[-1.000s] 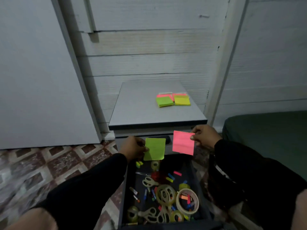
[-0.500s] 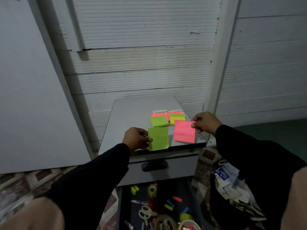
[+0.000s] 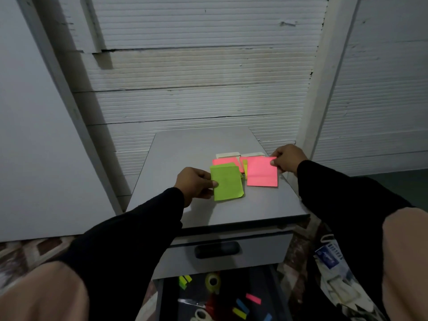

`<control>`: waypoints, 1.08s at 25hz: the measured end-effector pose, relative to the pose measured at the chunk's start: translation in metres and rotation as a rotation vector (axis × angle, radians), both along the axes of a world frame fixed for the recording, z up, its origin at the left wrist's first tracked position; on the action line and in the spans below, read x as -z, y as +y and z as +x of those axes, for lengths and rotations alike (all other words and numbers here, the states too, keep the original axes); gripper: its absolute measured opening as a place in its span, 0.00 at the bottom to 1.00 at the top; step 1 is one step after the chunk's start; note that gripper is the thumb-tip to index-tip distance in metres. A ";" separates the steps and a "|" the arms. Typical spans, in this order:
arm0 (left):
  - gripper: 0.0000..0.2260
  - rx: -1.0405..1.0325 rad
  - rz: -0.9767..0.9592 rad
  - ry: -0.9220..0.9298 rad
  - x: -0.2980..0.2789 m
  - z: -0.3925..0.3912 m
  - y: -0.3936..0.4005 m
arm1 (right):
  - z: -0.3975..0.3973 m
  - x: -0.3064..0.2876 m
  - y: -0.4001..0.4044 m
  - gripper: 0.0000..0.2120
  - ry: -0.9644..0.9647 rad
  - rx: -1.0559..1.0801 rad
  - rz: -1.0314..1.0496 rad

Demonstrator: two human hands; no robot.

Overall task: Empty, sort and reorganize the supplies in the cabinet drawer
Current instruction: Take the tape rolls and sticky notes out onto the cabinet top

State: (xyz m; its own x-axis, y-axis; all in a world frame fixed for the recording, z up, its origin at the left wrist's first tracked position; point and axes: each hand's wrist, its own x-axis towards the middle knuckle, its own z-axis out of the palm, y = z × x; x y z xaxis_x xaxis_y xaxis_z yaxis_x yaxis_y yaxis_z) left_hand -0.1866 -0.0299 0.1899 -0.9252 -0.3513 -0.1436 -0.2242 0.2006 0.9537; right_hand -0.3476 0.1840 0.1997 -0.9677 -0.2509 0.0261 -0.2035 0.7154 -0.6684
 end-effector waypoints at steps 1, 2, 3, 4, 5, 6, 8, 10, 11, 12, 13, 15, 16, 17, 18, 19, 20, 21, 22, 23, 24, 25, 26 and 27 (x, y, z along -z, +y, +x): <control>0.04 -0.004 0.014 -0.001 0.001 -0.003 -0.001 | -0.002 0.003 -0.001 0.11 -0.005 0.010 -0.005; 0.04 -0.010 0.028 0.000 0.002 -0.006 -0.002 | -0.003 0.007 -0.002 0.11 -0.009 0.020 -0.011; 0.05 -0.020 0.038 0.003 0.003 -0.009 -0.003 | -0.003 0.011 -0.003 0.11 -0.015 0.034 -0.029; 0.06 -0.035 0.045 0.010 0.004 -0.012 -0.003 | -0.001 0.014 -0.003 0.11 -0.024 0.053 -0.069; 0.07 -0.049 0.046 0.021 0.005 -0.014 -0.002 | 0.001 0.017 -0.003 0.11 -0.031 0.076 -0.124; 0.08 -0.058 0.042 0.033 0.004 -0.017 -0.002 | 0.003 0.018 -0.003 0.11 -0.030 0.096 -0.180; 0.09 -0.064 0.037 0.051 0.002 -0.022 -0.001 | 0.009 0.017 -0.001 0.10 -0.003 0.128 -0.266; 0.08 -0.071 0.033 0.062 -0.002 -0.028 -0.001 | 0.012 0.016 0.002 0.09 0.038 0.138 -0.324; 0.08 -0.083 0.030 0.060 -0.003 -0.031 -0.001 | 0.013 0.016 0.005 0.09 0.048 0.135 -0.339; 0.08 -0.103 0.029 0.051 -0.003 -0.032 -0.001 | 0.015 0.016 0.008 0.08 0.050 0.130 -0.344; 0.08 -0.123 0.030 0.036 -0.003 -0.034 -0.001 | 0.017 0.016 0.010 0.07 0.046 0.124 -0.343; 0.09 -0.154 0.030 0.002 0.001 -0.032 -0.001 | 0.023 0.016 0.015 0.08 0.037 0.108 -0.335; 0.09 -0.164 0.025 -0.011 0.003 -0.031 -0.001 | 0.026 0.015 0.016 0.08 0.034 0.099 -0.330; 0.09 -0.172 0.012 -0.021 0.005 -0.028 -0.002 | 0.029 0.014 0.018 0.08 0.030 0.092 -0.328; 0.08 -0.179 0.000 -0.026 0.005 -0.024 -0.003 | 0.034 0.012 0.020 0.08 0.028 0.084 -0.325; 0.08 -0.183 -0.005 -0.025 0.005 -0.020 -0.003 | 0.037 0.011 0.022 0.09 0.025 0.080 -0.322; 0.07 -0.183 0.002 -0.018 0.003 -0.014 -0.002 | 0.042 0.009 0.024 0.09 0.021 0.078 -0.319; 0.07 -0.177 0.017 -0.010 -0.001 -0.007 -0.001 | 0.047 0.006 0.025 0.09 0.017 0.075 -0.316; 0.08 -0.166 0.032 -0.002 -0.005 0.001 0.000 | 0.054 0.003 0.027 0.09 0.015 0.072 -0.311; 0.09 -0.150 0.039 0.007 -0.010 0.010 0.003 | 0.061 -0.001 0.027 0.09 0.016 0.067 -0.310; 0.10 -0.129 0.037 0.016 -0.015 0.018 0.005 | 0.067 -0.005 0.028 0.10 0.020 0.059 -0.313; 0.11 -0.106 0.026 0.022 -0.020 0.029 0.009 | 0.076 -0.011 0.028 0.10 0.023 0.045 -0.318; 0.11 -0.083 0.014 0.025 -0.025 0.041 0.012 | 0.086 -0.017 0.028 0.10 0.024 0.028 -0.324; 0.11 -0.063 0.002 0.026 -0.030 0.053 0.016 | 0.097 -0.023 0.028 0.10 0.021 0.009 -0.329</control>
State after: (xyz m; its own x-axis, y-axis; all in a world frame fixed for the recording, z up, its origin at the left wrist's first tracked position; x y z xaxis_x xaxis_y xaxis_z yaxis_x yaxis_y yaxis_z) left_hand -0.1335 -0.0143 0.2201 -0.9048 -0.4084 -0.1206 -0.2112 0.1847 0.9598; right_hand -0.2510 0.2122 0.2226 -0.9682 -0.2171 0.1241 -0.2142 0.4640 -0.8596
